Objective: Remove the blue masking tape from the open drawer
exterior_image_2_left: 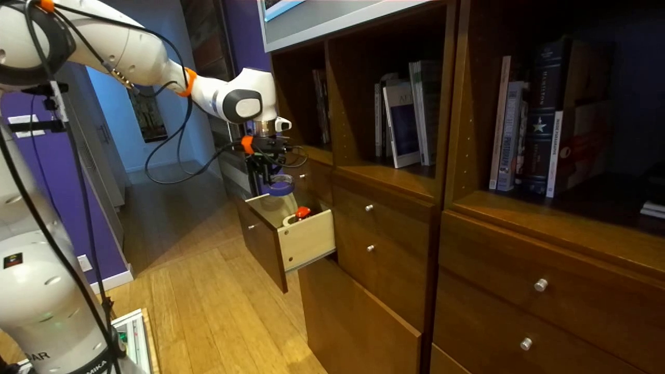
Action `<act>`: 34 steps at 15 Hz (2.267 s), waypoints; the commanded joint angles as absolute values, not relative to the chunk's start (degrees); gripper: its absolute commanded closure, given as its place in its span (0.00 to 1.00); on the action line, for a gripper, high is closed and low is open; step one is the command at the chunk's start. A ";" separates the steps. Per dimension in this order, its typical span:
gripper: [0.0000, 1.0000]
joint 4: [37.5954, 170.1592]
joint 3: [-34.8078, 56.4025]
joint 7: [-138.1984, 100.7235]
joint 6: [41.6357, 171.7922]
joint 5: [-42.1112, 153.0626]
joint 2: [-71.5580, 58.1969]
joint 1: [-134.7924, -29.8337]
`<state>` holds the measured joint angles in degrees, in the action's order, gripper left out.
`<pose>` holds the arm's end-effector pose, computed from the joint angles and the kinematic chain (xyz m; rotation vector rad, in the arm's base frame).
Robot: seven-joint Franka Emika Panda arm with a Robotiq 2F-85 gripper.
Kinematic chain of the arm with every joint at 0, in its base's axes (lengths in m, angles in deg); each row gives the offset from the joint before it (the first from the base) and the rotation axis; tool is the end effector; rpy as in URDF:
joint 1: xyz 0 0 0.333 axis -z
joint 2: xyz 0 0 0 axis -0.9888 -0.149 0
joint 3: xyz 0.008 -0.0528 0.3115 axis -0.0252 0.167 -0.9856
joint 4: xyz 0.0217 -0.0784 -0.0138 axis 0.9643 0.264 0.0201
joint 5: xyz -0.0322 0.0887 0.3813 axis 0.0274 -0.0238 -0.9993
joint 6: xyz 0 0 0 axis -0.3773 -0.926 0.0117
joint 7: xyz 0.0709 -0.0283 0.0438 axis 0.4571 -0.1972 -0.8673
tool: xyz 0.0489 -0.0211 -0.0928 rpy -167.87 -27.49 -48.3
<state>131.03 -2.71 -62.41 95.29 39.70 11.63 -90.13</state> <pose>0.5179 0.1811 0.4484 -2.6813 -1.2729 -0.1885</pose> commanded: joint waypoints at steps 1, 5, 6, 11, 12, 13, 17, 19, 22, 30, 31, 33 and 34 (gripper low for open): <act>0.97 132.75 -2.47 -62.96 97.21 39.31 16.54 -90.88; 0.97 135.43 -2.02 -61.33 104.22 39.60 20.37 -91.33; 0.97 135.91 -1.79 -61.45 105.55 39.23 21.00 -91.46; 0.97 137.92 -0.97 -58.77 116.77 39.31 21.84 -91.85; 0.97 138.28 -0.87 -57.90 118.70 39.63 21.92 -91.84; 0.97 138.44 -0.72 -57.64 119.94 39.67 21.91 -91.99; 0.97 139.30 -0.88 -53.92 127.99 42.90 20.93 -91.50; 0.97 139.10 -0.94 -51.75 131.25 45.26 19.60 -91.28; 0.97 138.98 -1.18 -48.26 134.39 49.45 17.84 -90.98; 0.97 137.90 -1.48 -38.65 141.13 61.24 13.55 -89.13; 0.97 137.76 -1.45 -38.03 141.51 61.99 13.24 -89.03; 0.97 137.44 -1.95 -35.74 141.95 64.49 12.84 -88.25; 0.97 137.23 -1.98 -34.48 141.88 66.04 12.70 -88.05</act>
